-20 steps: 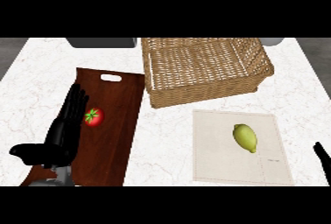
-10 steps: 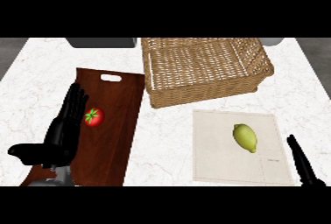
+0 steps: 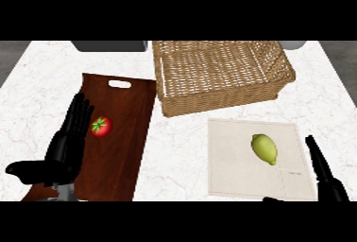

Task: Pick the lemon from the placemat and place it in the basket

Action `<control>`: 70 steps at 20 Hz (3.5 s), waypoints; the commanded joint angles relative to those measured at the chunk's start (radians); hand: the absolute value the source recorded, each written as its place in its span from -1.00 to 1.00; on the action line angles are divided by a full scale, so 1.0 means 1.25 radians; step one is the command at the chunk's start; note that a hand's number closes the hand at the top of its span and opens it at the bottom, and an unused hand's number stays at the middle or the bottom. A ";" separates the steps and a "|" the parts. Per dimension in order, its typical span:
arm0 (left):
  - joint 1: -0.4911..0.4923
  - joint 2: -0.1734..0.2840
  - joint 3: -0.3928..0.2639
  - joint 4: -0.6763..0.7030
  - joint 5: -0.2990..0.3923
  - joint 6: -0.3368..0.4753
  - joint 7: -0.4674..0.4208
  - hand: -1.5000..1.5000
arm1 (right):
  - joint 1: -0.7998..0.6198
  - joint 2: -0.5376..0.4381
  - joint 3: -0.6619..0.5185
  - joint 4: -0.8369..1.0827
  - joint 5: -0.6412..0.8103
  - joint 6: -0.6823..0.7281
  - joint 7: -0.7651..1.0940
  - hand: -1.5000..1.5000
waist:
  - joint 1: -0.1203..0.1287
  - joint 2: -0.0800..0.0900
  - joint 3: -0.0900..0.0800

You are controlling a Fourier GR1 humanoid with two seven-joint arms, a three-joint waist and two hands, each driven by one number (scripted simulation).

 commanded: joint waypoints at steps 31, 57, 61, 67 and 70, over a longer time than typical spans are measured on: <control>-0.052 -0.016 0.061 -0.003 -0.013 -0.036 0.051 0.00 | -0.154 0.048 -0.031 0.250 0.027 -0.001 -0.031 -1.00 | -0.001 0.000 0.000; -0.050 -0.052 0.015 0.016 -0.053 -0.029 0.036 0.00 | -0.317 0.108 0.183 0.416 0.361 -0.104 0.036 1.00 | 0.020 0.004 -0.001; -0.064 -0.046 -0.003 0.010 -0.038 -0.066 0.028 0.00 | -0.389 0.107 0.283 0.457 0.482 0.052 0.095 1.00 | 0.106 0.022 -0.008; -0.066 -0.051 -0.004 0.040 -0.045 -0.062 0.010 0.00 | -0.486 0.106 0.409 0.415 0.431 0.098 0.254 1.00 | 0.091 0.017 0.001; -0.068 -0.056 -0.010 0.043 -0.055 -0.053 0.020 0.00 | -0.516 0.107 0.477 0.342 0.336 0.070 0.327 1.00 | 0.081 0.010 0.002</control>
